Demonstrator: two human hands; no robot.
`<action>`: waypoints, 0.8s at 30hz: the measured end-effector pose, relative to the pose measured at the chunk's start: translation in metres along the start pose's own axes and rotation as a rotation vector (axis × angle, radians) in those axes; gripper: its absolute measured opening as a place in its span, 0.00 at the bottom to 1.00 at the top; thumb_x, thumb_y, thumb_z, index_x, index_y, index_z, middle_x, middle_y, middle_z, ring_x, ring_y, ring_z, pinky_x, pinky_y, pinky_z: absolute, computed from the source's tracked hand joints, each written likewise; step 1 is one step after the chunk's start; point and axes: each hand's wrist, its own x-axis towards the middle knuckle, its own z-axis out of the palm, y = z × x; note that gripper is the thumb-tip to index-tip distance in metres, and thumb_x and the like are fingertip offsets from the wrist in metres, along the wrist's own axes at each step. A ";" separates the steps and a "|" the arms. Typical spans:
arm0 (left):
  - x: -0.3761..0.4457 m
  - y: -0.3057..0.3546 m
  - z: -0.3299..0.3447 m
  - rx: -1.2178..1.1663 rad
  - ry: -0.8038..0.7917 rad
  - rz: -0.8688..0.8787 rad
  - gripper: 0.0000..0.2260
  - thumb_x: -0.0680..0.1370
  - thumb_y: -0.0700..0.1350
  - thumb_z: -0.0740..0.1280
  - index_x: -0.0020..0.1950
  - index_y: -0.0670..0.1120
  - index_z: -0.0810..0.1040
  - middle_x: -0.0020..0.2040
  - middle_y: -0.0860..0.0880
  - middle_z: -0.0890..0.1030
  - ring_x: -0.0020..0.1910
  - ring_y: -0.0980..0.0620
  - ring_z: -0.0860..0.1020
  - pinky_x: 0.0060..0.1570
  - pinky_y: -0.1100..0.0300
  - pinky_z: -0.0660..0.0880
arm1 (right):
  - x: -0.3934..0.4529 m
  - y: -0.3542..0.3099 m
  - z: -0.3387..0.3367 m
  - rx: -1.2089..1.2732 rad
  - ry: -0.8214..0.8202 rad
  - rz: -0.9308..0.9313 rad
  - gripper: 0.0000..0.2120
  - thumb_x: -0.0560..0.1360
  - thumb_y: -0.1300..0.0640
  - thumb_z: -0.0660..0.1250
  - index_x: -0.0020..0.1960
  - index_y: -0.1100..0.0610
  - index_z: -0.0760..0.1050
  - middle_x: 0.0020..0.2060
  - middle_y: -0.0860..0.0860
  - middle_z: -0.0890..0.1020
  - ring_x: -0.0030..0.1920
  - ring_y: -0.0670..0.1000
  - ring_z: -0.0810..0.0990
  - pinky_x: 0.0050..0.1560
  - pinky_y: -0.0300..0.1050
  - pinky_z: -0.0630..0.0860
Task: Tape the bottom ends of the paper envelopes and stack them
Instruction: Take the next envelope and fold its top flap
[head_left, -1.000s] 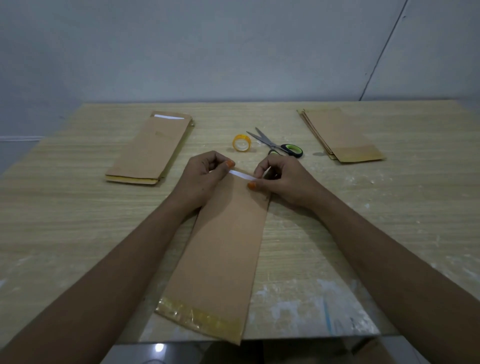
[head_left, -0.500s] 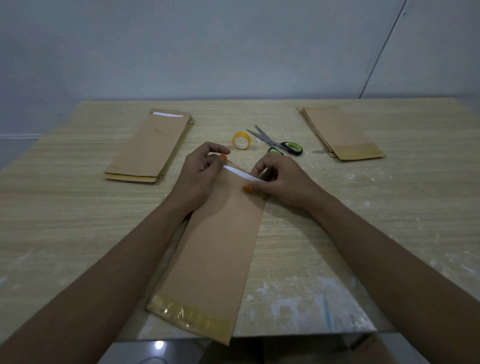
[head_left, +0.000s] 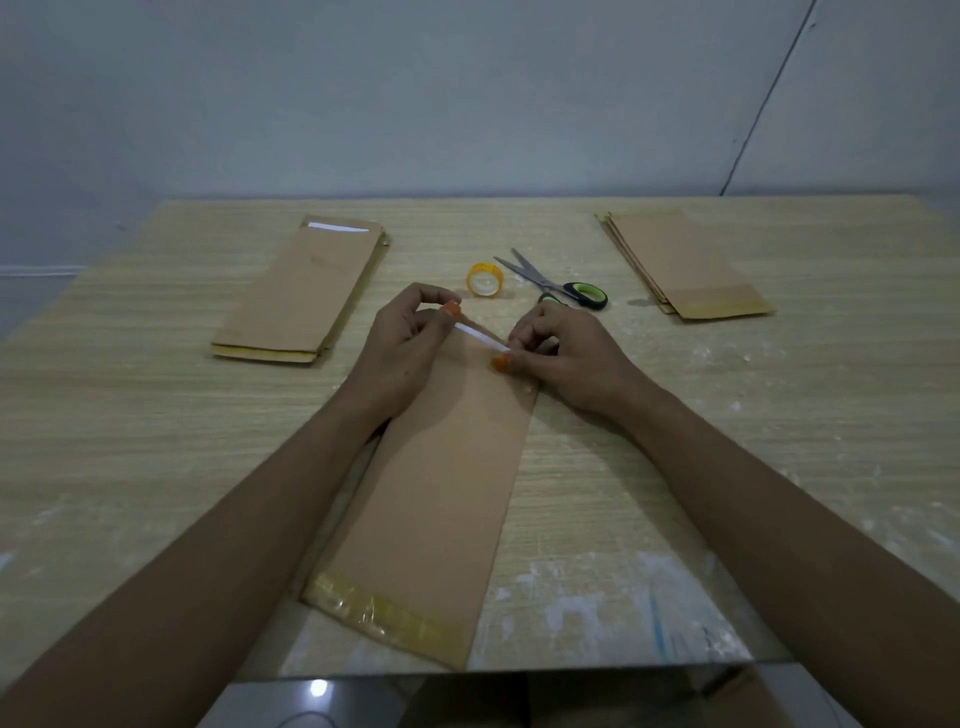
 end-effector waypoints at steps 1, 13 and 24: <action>0.000 0.000 0.000 -0.013 -0.010 -0.023 0.06 0.82 0.45 0.66 0.56 0.45 0.77 0.42 0.35 0.83 0.35 0.48 0.75 0.35 0.56 0.69 | 0.001 0.001 -0.001 -0.013 0.009 -0.004 0.07 0.70 0.56 0.77 0.37 0.52 0.80 0.44 0.52 0.79 0.44 0.48 0.79 0.42 0.42 0.74; -0.001 0.001 0.000 -0.084 -0.028 -0.024 0.09 0.79 0.37 0.69 0.57 0.44 0.74 0.41 0.49 0.86 0.36 0.54 0.82 0.34 0.60 0.78 | 0.004 0.002 -0.001 -0.048 0.023 0.025 0.09 0.68 0.51 0.79 0.36 0.49 0.80 0.46 0.50 0.78 0.48 0.45 0.78 0.48 0.38 0.74; 0.001 -0.002 0.000 -0.120 -0.044 -0.014 0.08 0.79 0.35 0.69 0.54 0.46 0.75 0.41 0.49 0.86 0.36 0.54 0.82 0.34 0.60 0.78 | 0.003 -0.001 0.000 0.051 -0.006 0.052 0.08 0.70 0.57 0.77 0.36 0.60 0.83 0.47 0.52 0.81 0.48 0.45 0.79 0.46 0.34 0.74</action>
